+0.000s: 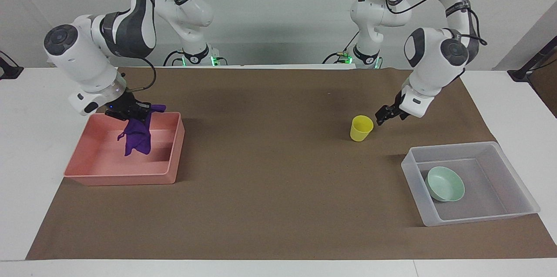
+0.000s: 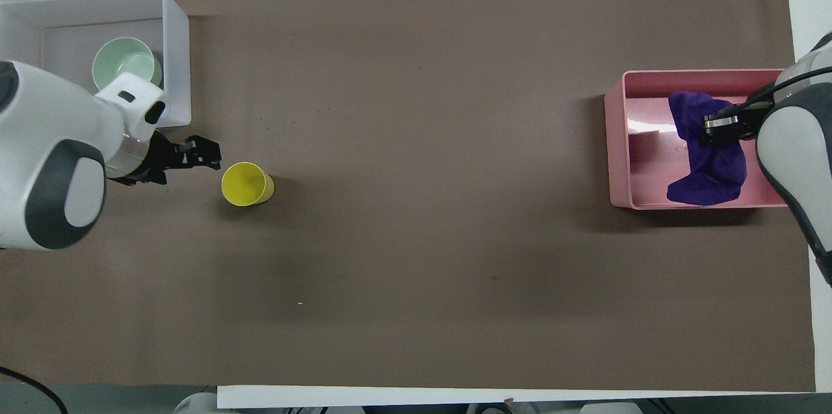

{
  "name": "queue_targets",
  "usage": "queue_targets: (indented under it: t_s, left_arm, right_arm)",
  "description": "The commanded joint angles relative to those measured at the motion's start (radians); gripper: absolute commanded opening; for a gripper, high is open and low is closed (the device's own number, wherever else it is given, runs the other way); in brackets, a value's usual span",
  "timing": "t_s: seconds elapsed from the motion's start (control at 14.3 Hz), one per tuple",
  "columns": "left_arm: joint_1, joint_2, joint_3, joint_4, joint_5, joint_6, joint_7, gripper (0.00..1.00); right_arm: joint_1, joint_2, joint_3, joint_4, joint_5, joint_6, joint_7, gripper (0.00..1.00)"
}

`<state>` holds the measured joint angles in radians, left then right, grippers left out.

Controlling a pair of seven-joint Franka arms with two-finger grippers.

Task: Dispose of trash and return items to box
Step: 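Grasp the yellow cup with the left gripper while the right gripper presses the cloth, then carry the yellow cup into the clear bin with the left gripper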

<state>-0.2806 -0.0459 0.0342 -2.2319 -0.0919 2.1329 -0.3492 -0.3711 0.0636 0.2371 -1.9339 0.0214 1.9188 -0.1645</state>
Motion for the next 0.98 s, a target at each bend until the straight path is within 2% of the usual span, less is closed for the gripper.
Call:
queue_targets:
  t_s: [0.0,0.07,0.14,0.21,0.28,0.35,0.49,0.56,0.7,0.91]
  left_arm:
    - [-0.058,-0.043,0.012,-0.112,0.006,0.097,-0.069,0.98]
    - [-0.071,-0.035,0.012,-0.12,0.006,0.122,-0.106,0.73]
    - [-0.08,-0.037,0.013,-0.127,0.006,0.127,-0.122,0.1]
    - [-0.081,-0.037,0.013,-0.129,0.006,0.127,-0.122,0.0]
    - [-0.081,-0.035,0.013,-0.127,0.006,0.127,-0.123,0.0]
    - [-0.077,-0.034,0.015,-0.118,0.006,0.125,-0.12,0.0]
    - [-0.068,-0.012,0.016,-0.079,0.006,0.119,-0.117,0.0]
    - [-0.062,0.006,0.018,-0.036,0.006,0.101,-0.117,0.0]
    - [-0.023,0.029,0.016,0.076,0.006,0.023,-0.116,0.0]
    - [0.058,0.064,0.018,0.278,0.006,-0.118,-0.076,0.0]
  right_arm:
    - [-0.018,0.014,0.013,-0.098,0.0,0.13,-0.021,0.01]
    - [-0.017,0.027,0.013,-0.114,0.0,0.165,-0.021,0.01]
    - [-0.017,0.041,0.013,-0.119,-0.003,0.181,-0.02,0.03]
    - [-0.018,0.056,0.013,-0.12,-0.015,0.193,-0.02,0.05]
    - [-0.017,0.062,0.013,-0.123,-0.032,0.207,-0.02,0.08]
    - [-0.014,0.064,0.013,-0.125,-0.041,0.203,-0.018,0.24]
    - [-0.002,0.062,0.016,-0.119,-0.043,0.195,-0.012,0.73]
    - [0.0,0.062,0.016,-0.112,-0.043,0.189,-0.009,0.86]
    - [0.0,0.05,0.022,-0.08,-0.043,0.139,-0.012,0.99]
    - [0.038,0.039,0.033,-0.005,-0.041,0.05,-0.007,0.99]
